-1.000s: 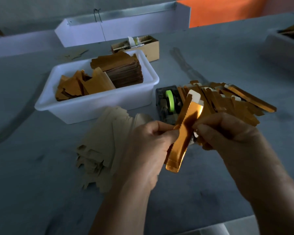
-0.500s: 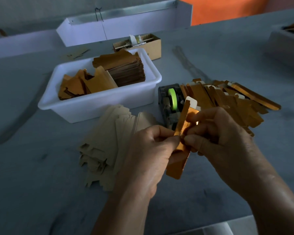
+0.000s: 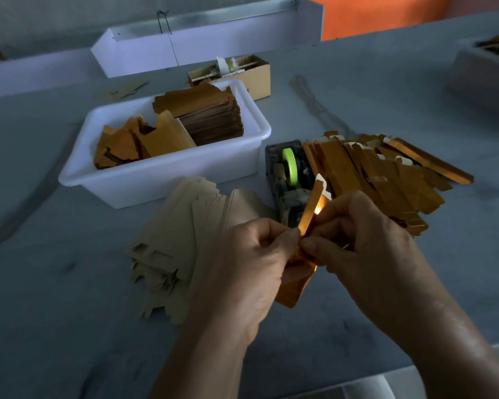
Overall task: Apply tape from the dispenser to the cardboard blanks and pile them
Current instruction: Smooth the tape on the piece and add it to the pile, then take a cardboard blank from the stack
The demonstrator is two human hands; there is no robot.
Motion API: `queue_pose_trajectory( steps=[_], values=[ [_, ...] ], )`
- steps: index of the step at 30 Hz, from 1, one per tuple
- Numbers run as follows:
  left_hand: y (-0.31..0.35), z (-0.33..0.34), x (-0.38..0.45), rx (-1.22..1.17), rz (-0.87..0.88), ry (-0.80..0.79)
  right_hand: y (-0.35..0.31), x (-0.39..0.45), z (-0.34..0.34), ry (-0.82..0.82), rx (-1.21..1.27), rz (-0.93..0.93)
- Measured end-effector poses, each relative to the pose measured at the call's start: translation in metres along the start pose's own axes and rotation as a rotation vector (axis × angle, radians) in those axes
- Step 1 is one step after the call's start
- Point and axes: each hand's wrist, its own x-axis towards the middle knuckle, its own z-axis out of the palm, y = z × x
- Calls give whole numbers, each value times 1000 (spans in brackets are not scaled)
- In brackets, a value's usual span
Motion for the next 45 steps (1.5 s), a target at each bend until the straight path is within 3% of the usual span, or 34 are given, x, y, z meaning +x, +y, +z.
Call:
queue_pose_trajectory(
  steps=[11, 20, 29, 34, 36, 38, 41, 45],
  values=[
    [-9, 23, -9, 224, 236, 252, -20, -1, -6, 20, -245, 79],
    [-9, 14, -17, 183, 211, 235, -23, -6, -6, 93, -382, 85],
    [-2, 8, -19, 193, 177, 189, -7, -5, 2, -3, 226, 145],
    [-3, 2, -17, 155, 49, 82, -6, -3, 8, 10, 317, 117],
    [-3, -1, -16, 179, 17, 96, -5, 1, 4, 86, 268, 85],
    [-5, -9, -11, 438, 76, 286, 1, 12, -6, 237, 116, 11],
    [-5, -27, -4, 1204, 90, 584, 16, 42, -25, 493, -168, -21],
    [-7, -34, 5, 1277, -15, 603, 38, 76, -38, 467, -410, 142]
  ],
)
